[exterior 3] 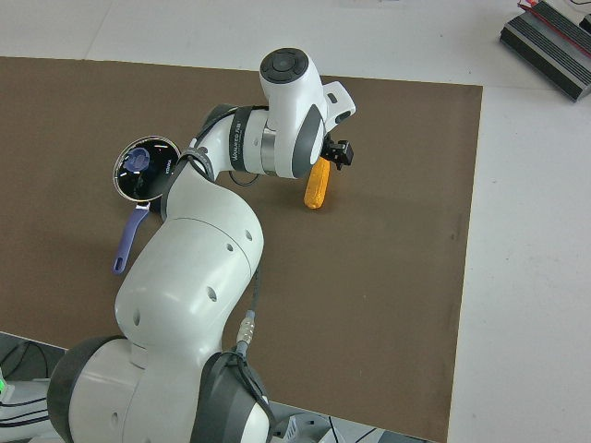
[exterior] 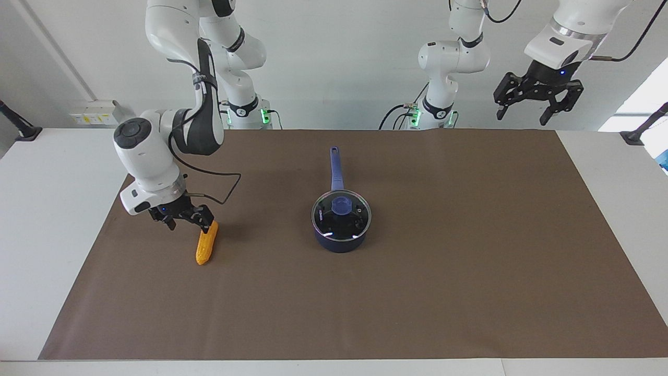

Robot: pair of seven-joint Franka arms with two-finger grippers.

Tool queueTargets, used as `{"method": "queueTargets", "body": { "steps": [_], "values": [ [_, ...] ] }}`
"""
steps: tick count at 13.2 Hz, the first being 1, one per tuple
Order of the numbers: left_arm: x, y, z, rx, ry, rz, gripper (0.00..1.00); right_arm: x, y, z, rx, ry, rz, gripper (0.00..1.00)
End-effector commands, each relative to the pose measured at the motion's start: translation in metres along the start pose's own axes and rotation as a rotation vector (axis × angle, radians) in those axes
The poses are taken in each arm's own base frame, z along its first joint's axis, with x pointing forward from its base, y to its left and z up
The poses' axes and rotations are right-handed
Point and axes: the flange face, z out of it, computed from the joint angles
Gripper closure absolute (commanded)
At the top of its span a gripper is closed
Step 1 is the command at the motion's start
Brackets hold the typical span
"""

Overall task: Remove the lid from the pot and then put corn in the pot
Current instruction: 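Reach the left gripper to the lid knob while the right gripper reaches the corn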

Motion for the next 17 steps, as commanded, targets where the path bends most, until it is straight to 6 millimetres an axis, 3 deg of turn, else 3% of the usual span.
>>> {"method": "queueTargets", "body": {
  "steps": [1,2,5,7,10,12,13,14,16,17],
  "values": [
    [0.007,0.043,0.024,-0.001,0.022,-0.025,0.00,-0.013,0.005,0.043,-0.006,-0.009,-0.025,0.00],
    [0.013,0.071,0.034,-0.003,0.016,-0.024,0.00,-0.017,0.005,0.056,-0.007,-0.020,-0.026,0.00],
    [0.029,0.131,0.062,-0.008,0.031,-0.062,0.00,-0.017,0.000,0.057,-0.006,-0.008,-0.033,0.00],
    [0.040,0.147,0.076,-0.017,0.053,-0.063,0.00,-0.012,-0.005,0.056,-0.003,0.041,-0.042,0.00],
    [0.052,0.200,0.109,-0.033,0.073,-0.068,0.00,-0.007,-0.010,0.057,0.000,0.093,-0.053,0.00],
    [0.058,0.252,0.147,0.022,0.094,-0.030,0.00,-0.007,-0.019,0.062,0.000,0.101,-0.088,0.00],
    [0.061,0.281,0.177,0.039,0.088,-0.052,0.00,-0.005,-0.019,0.062,-0.001,0.104,-0.104,0.00],
    [0.066,0.292,0.188,0.020,0.102,-0.097,0.00,-0.006,-0.019,0.062,-0.001,0.101,-0.107,0.00],
    [0.073,0.297,0.202,0.002,0.117,-0.108,0.00,-0.006,-0.018,0.062,-0.002,0.100,-0.110,0.25],
    [0.078,0.302,0.214,-0.002,0.107,-0.109,0.00,-0.007,-0.016,0.063,-0.003,0.095,-0.112,0.50]
  ]
}}
